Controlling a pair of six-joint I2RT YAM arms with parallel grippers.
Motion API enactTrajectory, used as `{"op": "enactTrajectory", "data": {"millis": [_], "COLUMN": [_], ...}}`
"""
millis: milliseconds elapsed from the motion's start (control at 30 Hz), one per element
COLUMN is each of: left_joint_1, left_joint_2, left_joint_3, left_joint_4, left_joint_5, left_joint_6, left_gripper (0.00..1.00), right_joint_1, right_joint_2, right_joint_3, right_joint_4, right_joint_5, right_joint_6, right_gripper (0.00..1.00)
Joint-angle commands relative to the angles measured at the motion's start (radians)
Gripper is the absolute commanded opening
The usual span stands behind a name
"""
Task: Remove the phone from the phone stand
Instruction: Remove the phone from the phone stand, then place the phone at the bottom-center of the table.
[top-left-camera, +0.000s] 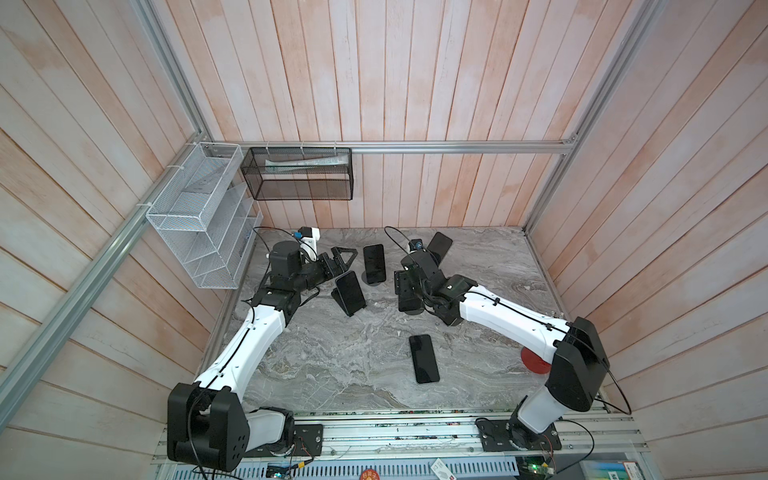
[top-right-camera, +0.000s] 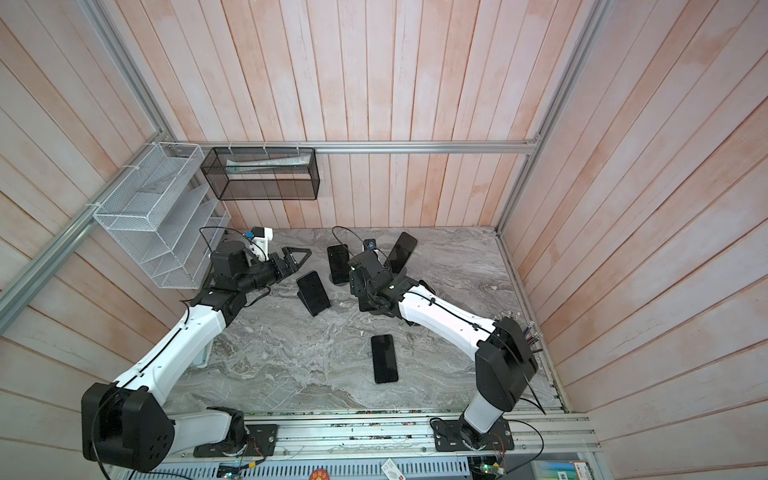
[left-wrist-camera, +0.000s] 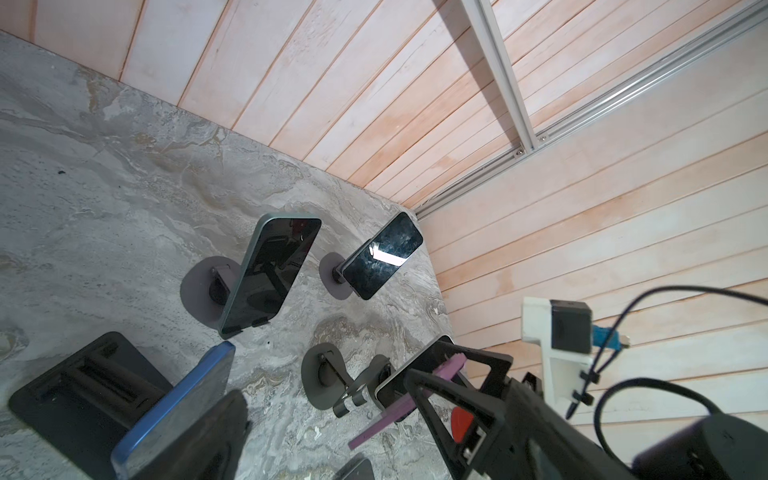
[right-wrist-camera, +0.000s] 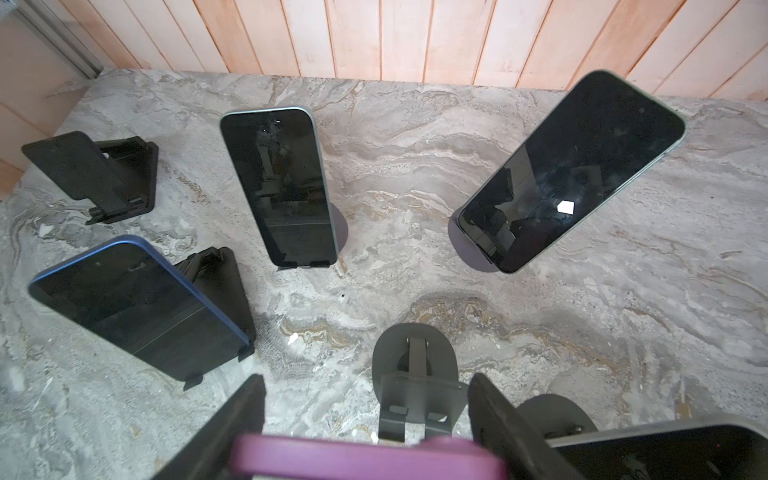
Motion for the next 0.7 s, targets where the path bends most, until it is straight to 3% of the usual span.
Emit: {"op": "enactTrajectory", "data": {"millis": [0,267,667], "left_joint_1": [-0.004,0.000,0.017], "left_joint_2": [-0.012,-0.048,-0.080], "left_joint_3": [0.029,0.048,0.043], "left_joint_4": [-0.028,-0.079,-0.075], "left_joint_5": [-0.023,-0.115,-0.131], "left_joint_6": [0.030,0.081,0.082], "left_gripper": [0.98,0.98,0.98], "right_joint_1": [0.022,0.074,0.174], "right_joint_2": [-0.042,-0.011,0.055], "right_joint_3": [0.047,0.102,0.125], "right_joint_4": [-0.011,-0.051,-0.146], "right_joint_5": [0.039,0.040,0.017], "right_joint_6": [0.006,0.048,0.196], "right_gripper": [0.70,0.69,0.68]}}
